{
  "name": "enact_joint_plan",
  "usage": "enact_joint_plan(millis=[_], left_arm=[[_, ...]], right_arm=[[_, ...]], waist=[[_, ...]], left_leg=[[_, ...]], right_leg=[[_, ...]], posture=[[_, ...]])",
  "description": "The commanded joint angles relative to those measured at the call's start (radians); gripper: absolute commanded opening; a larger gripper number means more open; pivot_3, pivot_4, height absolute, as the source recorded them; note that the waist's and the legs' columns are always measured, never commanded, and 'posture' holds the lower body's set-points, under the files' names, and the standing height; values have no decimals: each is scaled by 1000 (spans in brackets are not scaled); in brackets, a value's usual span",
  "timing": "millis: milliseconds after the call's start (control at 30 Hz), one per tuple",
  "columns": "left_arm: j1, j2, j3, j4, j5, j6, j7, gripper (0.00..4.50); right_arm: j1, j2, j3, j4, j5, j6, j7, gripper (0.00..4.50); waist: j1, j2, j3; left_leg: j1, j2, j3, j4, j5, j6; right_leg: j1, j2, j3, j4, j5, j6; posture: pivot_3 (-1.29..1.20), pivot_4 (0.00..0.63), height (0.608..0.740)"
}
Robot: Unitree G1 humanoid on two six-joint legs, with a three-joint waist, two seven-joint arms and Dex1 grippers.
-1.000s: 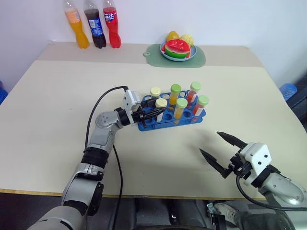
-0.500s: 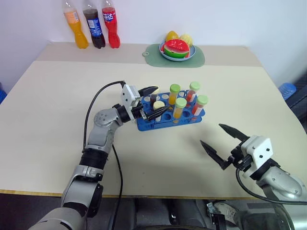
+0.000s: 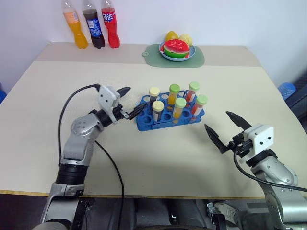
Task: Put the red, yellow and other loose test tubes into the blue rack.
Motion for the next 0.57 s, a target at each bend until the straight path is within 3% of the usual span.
enact_joint_plan(millis=[33,567], left_arm=[[-15,-5,39,-15,64,30,145,4476],[6,17,34,-6,91,0,161,4476]], right_arm=[[-36,-7,-17,16,-4,-23,-1,4307],[-40,-27,-54,55,-12,-50,23,4307]], waist=[[2,0,0],[2,0,0]], left_leg=[[0,0,0,0,0,0],[0,0,0,0,0,0]], right_leg=[[0,0,0,0,0,0],[-1,0,0,0,1,3]], posture=[[0,150,740],[0,150,740]])
